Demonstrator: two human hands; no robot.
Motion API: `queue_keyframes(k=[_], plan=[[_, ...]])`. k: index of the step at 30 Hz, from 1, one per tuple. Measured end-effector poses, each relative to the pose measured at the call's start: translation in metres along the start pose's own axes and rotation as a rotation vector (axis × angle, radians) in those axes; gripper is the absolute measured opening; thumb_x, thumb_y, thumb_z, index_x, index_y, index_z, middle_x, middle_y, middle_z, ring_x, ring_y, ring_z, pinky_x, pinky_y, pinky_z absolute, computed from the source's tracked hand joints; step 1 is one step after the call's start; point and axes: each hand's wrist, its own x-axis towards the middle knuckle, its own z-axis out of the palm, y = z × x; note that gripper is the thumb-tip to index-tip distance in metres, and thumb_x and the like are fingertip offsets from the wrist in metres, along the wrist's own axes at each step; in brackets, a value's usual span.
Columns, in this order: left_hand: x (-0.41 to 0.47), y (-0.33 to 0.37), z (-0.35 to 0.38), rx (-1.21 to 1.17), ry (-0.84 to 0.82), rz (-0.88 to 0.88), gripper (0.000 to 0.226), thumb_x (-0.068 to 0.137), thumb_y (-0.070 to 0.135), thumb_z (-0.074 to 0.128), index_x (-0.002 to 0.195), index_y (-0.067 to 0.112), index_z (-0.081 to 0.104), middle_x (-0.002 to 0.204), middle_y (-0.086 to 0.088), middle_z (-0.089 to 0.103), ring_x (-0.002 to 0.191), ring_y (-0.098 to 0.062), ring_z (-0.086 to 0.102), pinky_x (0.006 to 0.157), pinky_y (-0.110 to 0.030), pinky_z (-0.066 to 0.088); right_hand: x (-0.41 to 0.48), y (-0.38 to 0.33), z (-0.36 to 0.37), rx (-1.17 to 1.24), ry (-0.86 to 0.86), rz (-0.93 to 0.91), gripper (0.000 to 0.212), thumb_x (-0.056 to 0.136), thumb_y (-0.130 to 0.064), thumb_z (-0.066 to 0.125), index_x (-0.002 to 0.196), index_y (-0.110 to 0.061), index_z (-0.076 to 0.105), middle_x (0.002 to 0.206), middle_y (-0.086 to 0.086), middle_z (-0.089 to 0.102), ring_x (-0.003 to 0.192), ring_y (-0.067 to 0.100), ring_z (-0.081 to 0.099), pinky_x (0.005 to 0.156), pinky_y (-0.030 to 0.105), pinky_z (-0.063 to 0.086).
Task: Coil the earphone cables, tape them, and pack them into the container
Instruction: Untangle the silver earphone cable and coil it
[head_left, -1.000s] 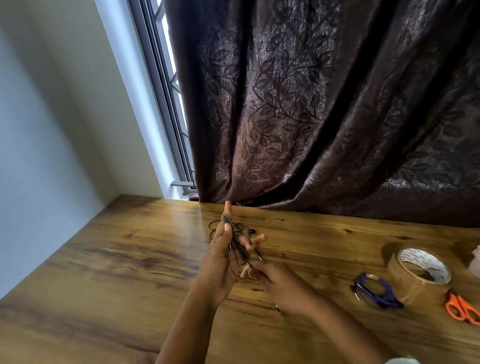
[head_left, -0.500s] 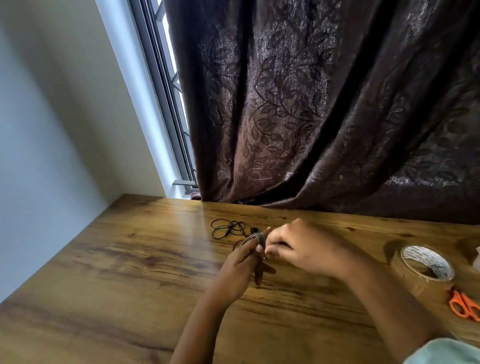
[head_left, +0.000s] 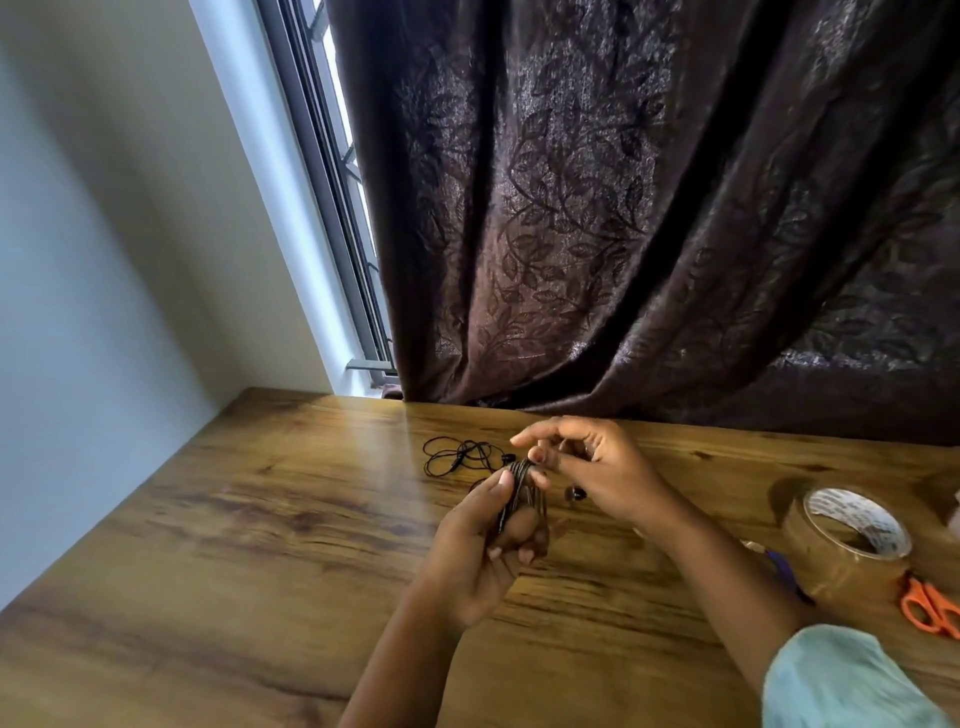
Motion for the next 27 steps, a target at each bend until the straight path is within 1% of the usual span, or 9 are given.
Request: queue_keyframes(k=[2,4,7,9,11,13,16,22,27], plan=[[0.002,-0.002,-0.002,-0.062,-0.034,-0.005,0.028,0.095,0.025,0.04,0.106,0.006,0.058,0.042,0.005,0.035,0.045,-0.013,0.037,0.111,-0.053,0.016,-0.002,0.002,0.002,0.067,-0.013,0.061,0.019,0.093,-0.009,0.057,0.101,-0.016,0.072,0.081,-0.011,0.07,0.074,-0.003,0.062,0.068,0.011,0.046],[0.003,-0.003,-0.003,-0.084,-0.054,0.003,0.03,0.095,0.026,0.043,0.113,0.007,0.056,0.043,0.006,0.037,0.046,-0.012,0.035,0.102,-0.049,0.018,-0.004,0.001,0.006,0.1,-0.039,0.134,0.024,0.096,-0.007,0.051,0.105,-0.017,0.071,0.082,-0.018,0.069,0.062,-0.004,0.056,0.057,0.007,0.041],[0.004,-0.004,-0.001,-0.106,-0.064,0.022,0.042,0.091,0.027,0.056,0.125,0.005,0.045,0.044,0.005,0.038,0.047,-0.012,0.04,0.1,-0.045,0.033,-0.006,0.0,0.011,0.187,-0.018,0.215,0.03,0.098,-0.001,0.043,0.111,-0.009,0.068,0.085,-0.019,0.07,0.054,-0.003,0.05,0.053,0.007,0.04],[0.004,-0.003,0.0,-0.121,-0.062,0.029,0.054,0.088,0.026,0.062,0.132,0.003,0.043,0.046,0.003,0.038,0.048,-0.012,0.04,0.1,-0.046,0.039,-0.008,-0.001,0.011,0.236,-0.047,0.255,0.034,0.098,0.0,0.039,0.116,-0.011,0.066,0.072,-0.023,0.068,0.056,-0.007,0.056,0.054,0.006,0.042],[0.003,-0.003,-0.001,-0.103,-0.058,0.03,0.052,0.092,0.027,0.053,0.139,0.006,0.043,0.047,0.004,0.039,0.05,-0.011,0.041,0.095,-0.041,0.04,-0.009,-0.002,0.011,0.23,-0.107,0.282,0.034,0.1,-0.004,0.039,0.12,-0.017,0.063,0.063,-0.022,0.065,0.058,-0.008,0.059,0.054,0.01,0.045],[0.002,-0.004,-0.002,-0.09,-0.03,0.029,0.047,0.096,0.027,0.039,0.14,0.011,0.044,0.048,0.006,0.04,0.051,-0.009,0.042,0.082,-0.033,0.036,-0.009,-0.001,0.012,0.194,-0.155,0.292,0.03,0.099,-0.01,0.044,0.12,-0.019,0.064,0.073,-0.01,0.071,0.061,0.0,0.063,0.056,0.021,0.051],[0.003,-0.005,-0.001,-0.108,0.005,0.029,0.046,0.097,0.027,0.033,0.138,0.013,0.047,0.048,0.005,0.039,0.051,-0.009,0.044,0.076,-0.032,0.035,-0.008,0.005,0.014,0.133,-0.161,0.276,0.024,0.098,-0.013,0.05,0.117,-0.01,0.064,0.083,0.005,0.072,0.063,0.01,0.067,0.055,0.022,0.051],[0.003,-0.004,-0.003,-0.2,0.112,-0.028,0.023,0.088,0.026,0.052,0.095,0.007,0.063,0.064,-0.002,0.055,0.062,-0.013,0.053,0.076,-0.03,0.046,0.001,0.014,0.014,-0.095,-0.006,0.208,0.017,0.095,-0.014,0.055,0.105,-0.015,0.069,0.08,-0.013,0.068,0.07,-0.008,0.063,0.062,0.008,0.044],[0.003,-0.001,-0.005,-0.104,0.243,-0.075,0.021,0.087,0.022,0.047,0.097,0.006,0.056,0.076,-0.007,0.057,0.068,-0.014,0.059,0.07,-0.028,0.054,0.002,0.011,0.011,-0.424,0.039,0.124,0.018,0.096,-0.018,0.053,0.105,-0.019,0.068,0.085,-0.02,0.062,0.081,-0.008,0.056,0.069,0.009,0.039]])
